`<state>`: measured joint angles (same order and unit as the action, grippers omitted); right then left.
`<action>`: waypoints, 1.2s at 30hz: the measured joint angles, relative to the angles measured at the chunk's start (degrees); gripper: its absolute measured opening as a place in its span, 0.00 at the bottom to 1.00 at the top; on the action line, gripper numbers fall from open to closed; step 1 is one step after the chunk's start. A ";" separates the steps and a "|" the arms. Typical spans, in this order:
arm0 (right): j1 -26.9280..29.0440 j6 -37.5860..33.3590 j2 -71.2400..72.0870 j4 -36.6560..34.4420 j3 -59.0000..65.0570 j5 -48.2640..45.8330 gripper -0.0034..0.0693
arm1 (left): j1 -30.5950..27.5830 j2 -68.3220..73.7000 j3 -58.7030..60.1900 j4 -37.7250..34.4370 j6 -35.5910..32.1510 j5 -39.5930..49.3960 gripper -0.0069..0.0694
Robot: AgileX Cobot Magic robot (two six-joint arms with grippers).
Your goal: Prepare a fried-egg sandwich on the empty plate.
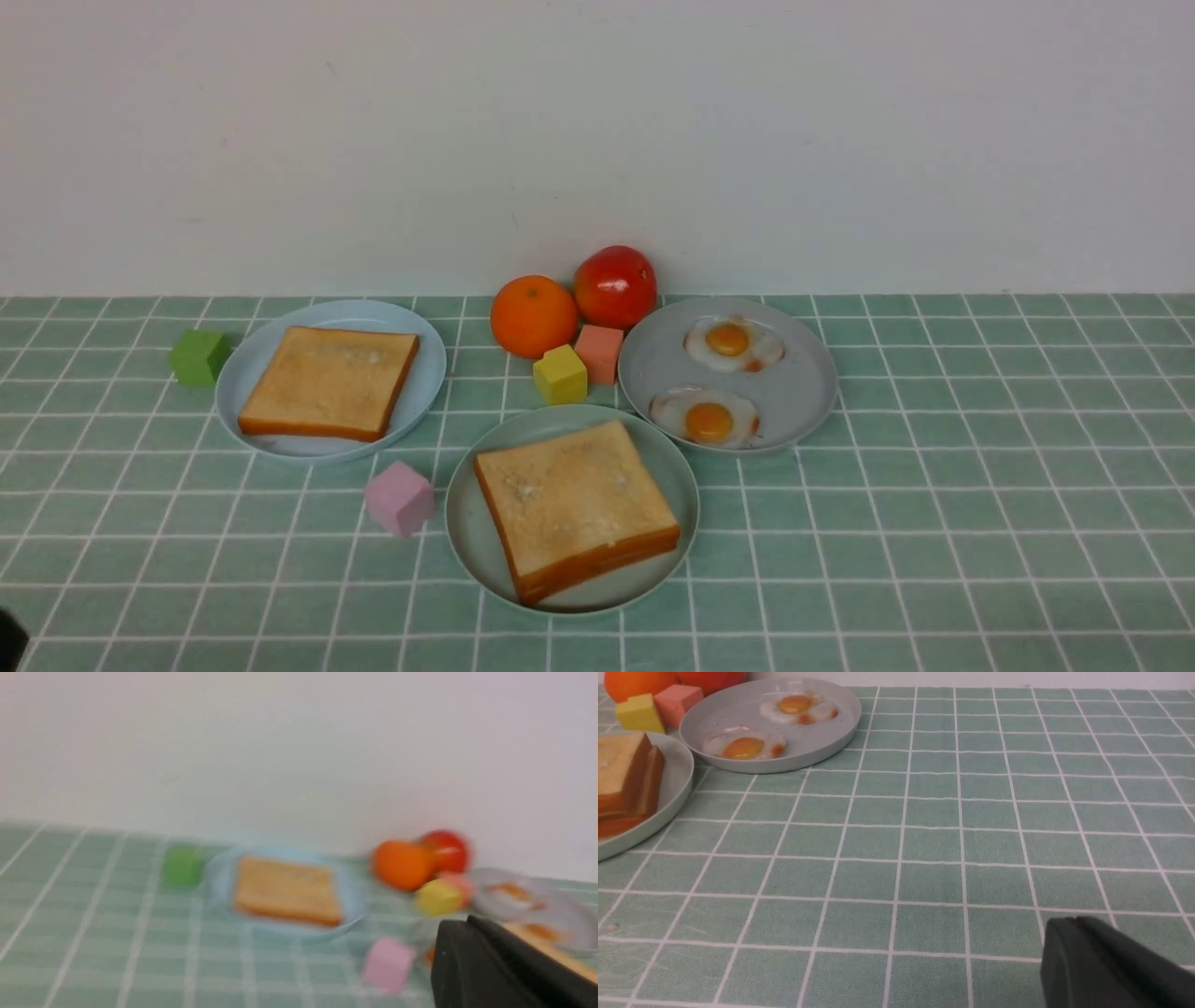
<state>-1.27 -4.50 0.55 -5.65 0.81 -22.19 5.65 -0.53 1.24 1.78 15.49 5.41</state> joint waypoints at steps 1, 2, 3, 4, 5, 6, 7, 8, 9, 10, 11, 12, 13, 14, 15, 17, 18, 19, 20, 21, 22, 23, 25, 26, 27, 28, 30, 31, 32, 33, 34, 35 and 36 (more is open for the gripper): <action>0.00 0.00 0.00 0.00 0.00 0.00 0.05 | -1.39 -0.04 0.08 0.13 1.32 3.49 0.07; 0.00 0.00 0.02 0.00 0.00 0.00 0.05 | -2.20 -0.09 0.21 0.27 2.27 6.75 0.07; 0.00 0.00 0.07 0.00 0.00 0.00 0.05 | -2.56 -0.09 0.28 0.33 2.90 10.30 0.07; 0.00 0.00 0.06 0.00 0.00 0.00 0.05 | -2.70 -0.09 0.48 0.39 3.52 13.42 0.07; 0.00 0.00 0.06 0.00 0.00 0.00 0.05 | -2.70 -0.09 0.53 0.39 3.52 13.82 0.07; 0.00 0.00 0.06 0.00 0.00 0.00 0.05 | -2.70 -0.09 0.53 0.39 3.91 15.61 0.07; 0.00 0.00 0.06 0.00 0.00 0.00 0.05 | -2.70 -0.09 0.53 0.39 3.97 15.62 0.07; 0.00 0.00 0.06 0.00 0.00 0.00 0.05 | -2.70 -0.09 0.53 0.39 4.02 15.67 0.07; 0.00 0.00 0.06 0.00 0.00 0.00 0.05 | -2.70 -0.09 0.53 0.39 4.16 15.67 0.07; 0.00 0.00 0.06 0.00 0.00 0.00 0.06 | -2.70 -0.09 0.53 0.39 4.16 15.67 0.07; 0.00 0.00 0.06 0.00 0.00 0.00 0.06 | -2.70 -0.09 0.53 0.39 4.16 15.67 0.07; 0.00 0.00 0.06 0.00 0.00 0.00 0.06 | -2.70 -0.09 0.53 0.39 4.20 15.67 0.07; 0.00 0.00 0.06 0.00 0.00 0.00 0.06 | -2.70 -0.09 0.53 0.39 4.20 15.67 0.07; 0.00 0.00 0.06 0.00 0.00 0.00 0.06 | -2.70 -0.09 0.53 0.39 4.20 15.67 0.07; 0.00 0.00 0.06 0.00 0.00 0.00 0.06 | -2.70 -0.09 0.53 0.39 4.20 15.67 0.07; 0.00 0.00 0.06 0.00 0.00 0.00 0.07 | -2.70 -0.09 0.53 0.39 4.20 15.67 0.07; 0.00 0.00 0.06 0.00 0.00 0.00 0.07 | -2.70 -0.09 0.53 0.39 4.20 15.67 0.07; 0.00 0.00 0.06 0.00 0.00 0.00 0.07 | -2.70 -0.09 0.53 0.39 4.20 15.67 0.07; 0.00 0.00 0.06 0.00 0.00 0.00 0.07 | -2.70 -0.09 0.53 0.39 4.20 15.67 0.07; 0.00 0.00 0.06 0.00 0.00 0.00 0.07 | -2.70 -0.09 0.53 0.39 4.20 15.67 0.07; 0.00 0.00 0.06 0.00 0.00 0.00 0.07 | -2.70 -0.09 0.53 0.39 4.20 15.67 0.07; 0.00 0.00 0.06 0.00 0.00 0.00 0.08 | -2.70 -0.09 0.53 0.39 4.20 15.67 0.07; 0.00 0.00 0.06 0.00 0.00 0.00 0.08 | -2.70 -0.09 0.53 0.39 4.20 15.67 0.07; 0.00 0.00 0.06 0.00 0.00 0.00 0.08 | -2.70 -0.09 0.53 0.39 4.20 15.67 0.07; 0.00 0.00 0.06 0.00 0.00 0.00 0.08 | -2.70 -0.09 0.53 0.39 4.20 15.67 0.07; 0.00 0.00 0.06 0.00 0.00 0.00 0.09 | -2.70 -0.09 0.53 0.39 4.20 15.67 0.07; 0.00 -0.06 0.06 0.00 0.00 0.00 0.09 | -2.70 -0.09 0.53 0.39 4.20 15.67 0.07; 0.00 -0.06 0.06 0.00 0.00 0.00 0.09 | -2.70 -0.09 0.53 0.39 4.20 15.67 0.07; 0.00 -0.12 0.06 0.00 0.00 0.00 0.09 | -2.70 -0.09 0.53 0.39 4.20 15.67 0.07; 0.00 -0.23 0.06 0.00 0.00 0.00 0.10 | -2.70 -0.09 0.53 0.39 4.20 15.67 0.07; 0.00 -0.27 0.06 0.00 0.00 0.00 0.10 | -2.70 -0.09 0.53 0.39 4.23 15.67 0.07; 0.00 -0.29 0.06 0.00 0.00 0.00 0.10 | -2.70 -0.09 0.53 0.39 4.23 15.67 0.07; 0.00 -0.29 0.06 0.00 0.00 0.00 0.10 | -2.70 -0.09 0.53 0.39 4.23 15.67 0.07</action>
<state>-1.27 -4.79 0.61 -5.65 0.81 -22.19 2.95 -0.62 1.77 2.17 19.71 21.08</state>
